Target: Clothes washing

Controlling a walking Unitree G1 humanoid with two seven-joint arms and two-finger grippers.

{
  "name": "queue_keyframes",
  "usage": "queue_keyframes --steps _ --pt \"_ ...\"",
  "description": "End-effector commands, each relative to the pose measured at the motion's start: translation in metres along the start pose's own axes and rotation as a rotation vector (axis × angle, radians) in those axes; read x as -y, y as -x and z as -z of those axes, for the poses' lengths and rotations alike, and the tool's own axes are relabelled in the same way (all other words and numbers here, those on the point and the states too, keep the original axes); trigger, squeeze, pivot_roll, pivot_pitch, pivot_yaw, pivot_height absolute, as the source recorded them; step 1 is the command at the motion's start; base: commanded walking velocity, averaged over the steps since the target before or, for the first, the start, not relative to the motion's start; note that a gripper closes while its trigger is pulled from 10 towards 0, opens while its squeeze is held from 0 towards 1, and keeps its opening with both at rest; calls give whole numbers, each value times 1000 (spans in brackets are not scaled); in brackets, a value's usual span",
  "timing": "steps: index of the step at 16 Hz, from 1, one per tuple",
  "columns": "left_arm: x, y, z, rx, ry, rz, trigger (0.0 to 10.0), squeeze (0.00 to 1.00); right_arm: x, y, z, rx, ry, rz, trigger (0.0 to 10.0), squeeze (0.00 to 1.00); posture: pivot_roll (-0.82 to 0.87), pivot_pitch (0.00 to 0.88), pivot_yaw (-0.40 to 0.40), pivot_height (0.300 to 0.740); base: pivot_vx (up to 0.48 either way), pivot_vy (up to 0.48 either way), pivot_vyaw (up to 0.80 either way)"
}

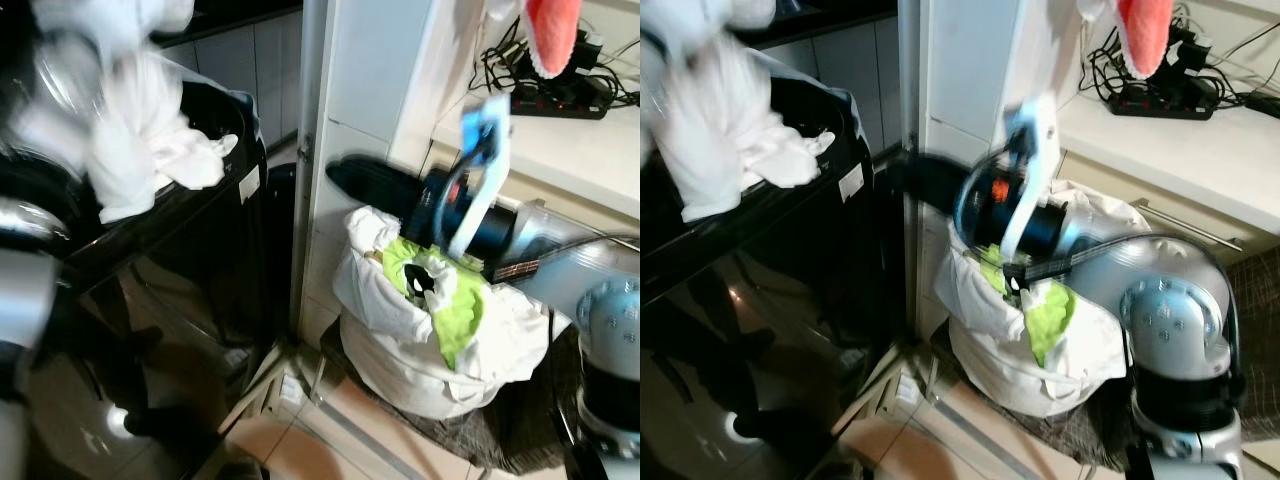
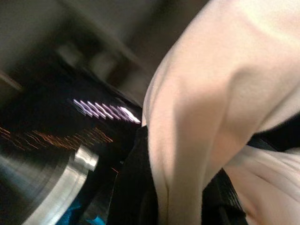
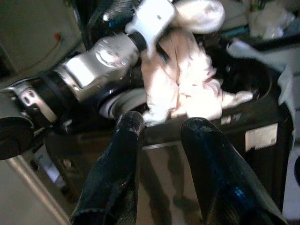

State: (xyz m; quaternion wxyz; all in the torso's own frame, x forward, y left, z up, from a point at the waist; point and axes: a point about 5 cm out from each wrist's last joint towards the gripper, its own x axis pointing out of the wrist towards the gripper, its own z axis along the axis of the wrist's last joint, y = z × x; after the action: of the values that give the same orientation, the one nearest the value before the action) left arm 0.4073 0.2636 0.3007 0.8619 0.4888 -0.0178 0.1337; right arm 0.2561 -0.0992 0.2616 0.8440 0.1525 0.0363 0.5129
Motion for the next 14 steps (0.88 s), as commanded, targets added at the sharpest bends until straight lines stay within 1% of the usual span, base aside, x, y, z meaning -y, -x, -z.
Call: queue_keyframes --steps 1,2,3,4,5,9,14 --pt "19 3 14 -73 27 85 10000 0 -2 0 4 -42 22 13 10000 0 2 0 -25 740 0 0 0" --pt "26 4 21 -116 37 102 10000 0 -2 0 8 -61 21 16 10000 0 4 0 -29 740 0 0 0" --pt "29 6 29 -172 84 104 10000 0 -3 -1 10 -74 22 11 10000 0 5 0 -35 740 0 0 0" --pt "30 6 31 -186 98 109 10000 0 -3 -1 11 -76 22 9 10000 0 7 0 -38 740 0 0 0" --pt "31 6 32 -204 137 146 10000 1000 -4 0 12 -83 22 5 10000 0 11 0 -43 740 0 0 0" --pt "29 6 34 -220 168 165 10000 1000 -3 -1 13 -93 30 7 10000 0 16 0 -47 740 0 0 0" --pt "23 5 32 -203 153 140 10000 1000 0 1 11 -87 34 22 10000 0 13 0 -44 740 0 0 0"
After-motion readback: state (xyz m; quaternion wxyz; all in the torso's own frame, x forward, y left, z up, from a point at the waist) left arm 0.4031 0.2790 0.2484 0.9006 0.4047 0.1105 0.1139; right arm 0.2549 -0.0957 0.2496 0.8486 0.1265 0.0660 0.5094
